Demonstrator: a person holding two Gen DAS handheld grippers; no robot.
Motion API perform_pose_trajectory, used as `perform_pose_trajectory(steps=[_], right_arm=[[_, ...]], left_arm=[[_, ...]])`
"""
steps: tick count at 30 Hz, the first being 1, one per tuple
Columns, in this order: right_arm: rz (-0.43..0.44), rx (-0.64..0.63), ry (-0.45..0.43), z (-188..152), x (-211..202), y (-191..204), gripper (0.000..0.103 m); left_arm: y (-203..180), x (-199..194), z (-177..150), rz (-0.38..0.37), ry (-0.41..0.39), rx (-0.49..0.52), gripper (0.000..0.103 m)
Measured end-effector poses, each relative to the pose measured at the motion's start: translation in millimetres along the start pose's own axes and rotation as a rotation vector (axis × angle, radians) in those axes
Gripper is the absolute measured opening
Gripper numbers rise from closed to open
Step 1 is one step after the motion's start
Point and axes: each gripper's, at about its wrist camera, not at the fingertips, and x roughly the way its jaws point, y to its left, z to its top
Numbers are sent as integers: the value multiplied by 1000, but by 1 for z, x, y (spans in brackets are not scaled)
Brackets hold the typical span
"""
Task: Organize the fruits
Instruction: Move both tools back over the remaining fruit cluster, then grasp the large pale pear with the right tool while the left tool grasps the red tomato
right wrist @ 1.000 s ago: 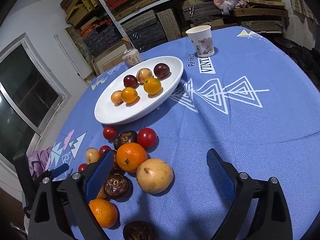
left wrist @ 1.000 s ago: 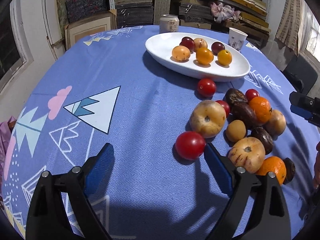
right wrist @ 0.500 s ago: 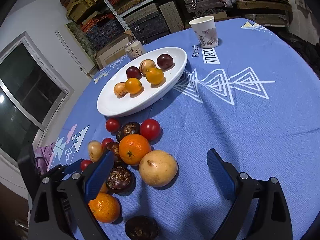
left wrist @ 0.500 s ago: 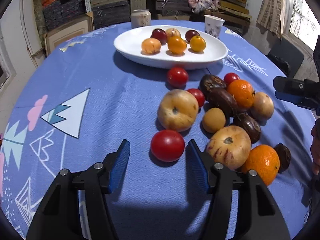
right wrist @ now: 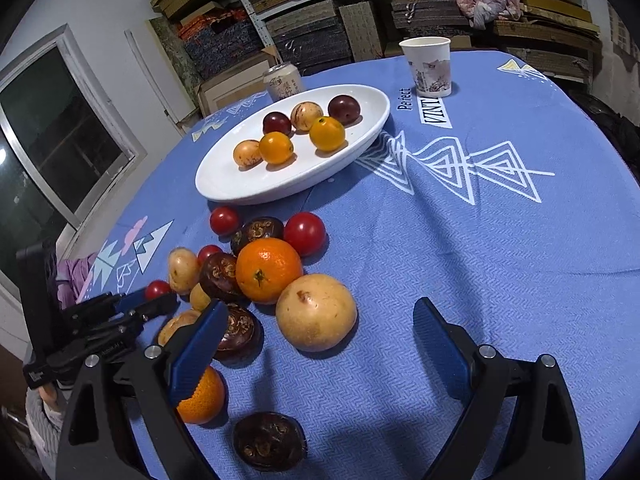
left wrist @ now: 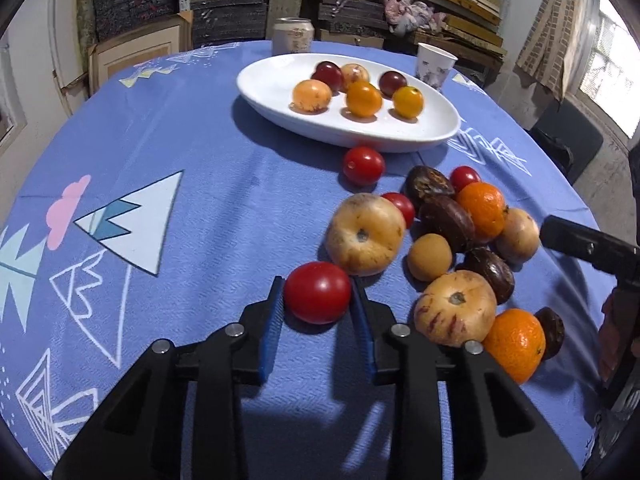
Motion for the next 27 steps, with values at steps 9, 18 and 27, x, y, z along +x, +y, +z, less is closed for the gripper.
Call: perform_pose_trajectory(steps=[9, 18, 27], right_arm=[[-75, -119, 27, -8, 11, 15, 73], [-133, -182, 25, -11, 17, 21, 56], [-135, -195, 8, -11, 16, 24, 47]], left_arm=[[16, 1, 4, 47, -2, -62, 32], [11, 3, 2, 61, 4, -40, 32], [8, 1, 2, 74, -9, -29, 32]])
